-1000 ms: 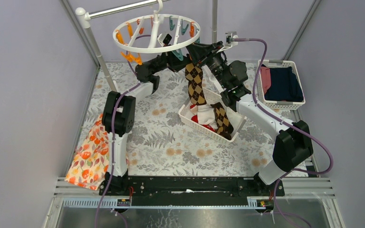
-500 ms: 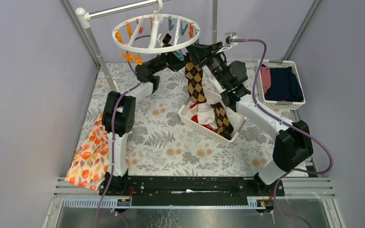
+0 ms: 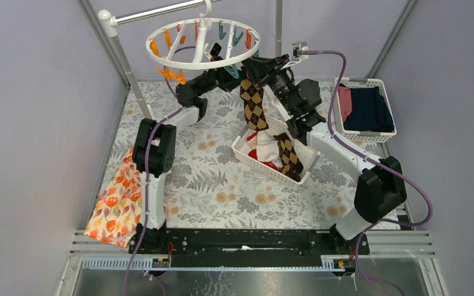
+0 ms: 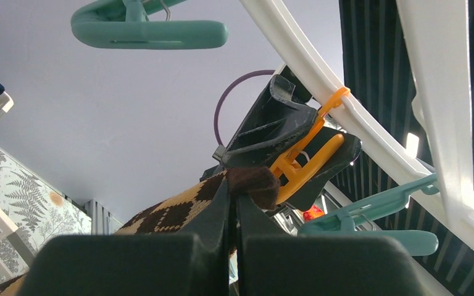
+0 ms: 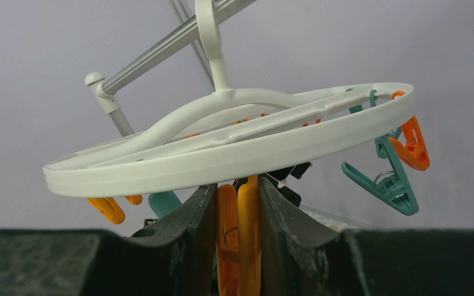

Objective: Clip the socks to the hanger
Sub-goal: Clamp the sock onto the hanger.

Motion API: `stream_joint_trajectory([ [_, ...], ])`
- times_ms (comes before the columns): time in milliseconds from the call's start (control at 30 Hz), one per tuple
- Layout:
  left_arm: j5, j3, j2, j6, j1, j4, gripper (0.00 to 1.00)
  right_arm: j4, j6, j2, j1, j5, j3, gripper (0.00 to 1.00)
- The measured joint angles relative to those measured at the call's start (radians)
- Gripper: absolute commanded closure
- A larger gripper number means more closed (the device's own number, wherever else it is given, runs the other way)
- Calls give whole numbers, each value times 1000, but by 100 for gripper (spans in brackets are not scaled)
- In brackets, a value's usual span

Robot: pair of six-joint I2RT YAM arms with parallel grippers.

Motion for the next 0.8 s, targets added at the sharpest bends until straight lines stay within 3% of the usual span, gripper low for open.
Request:
stream_joint_trajectory([
  [800, -10, -14, 0, 28, -35, 0, 100, 0, -35, 0, 0, 3, 0, 75],
])
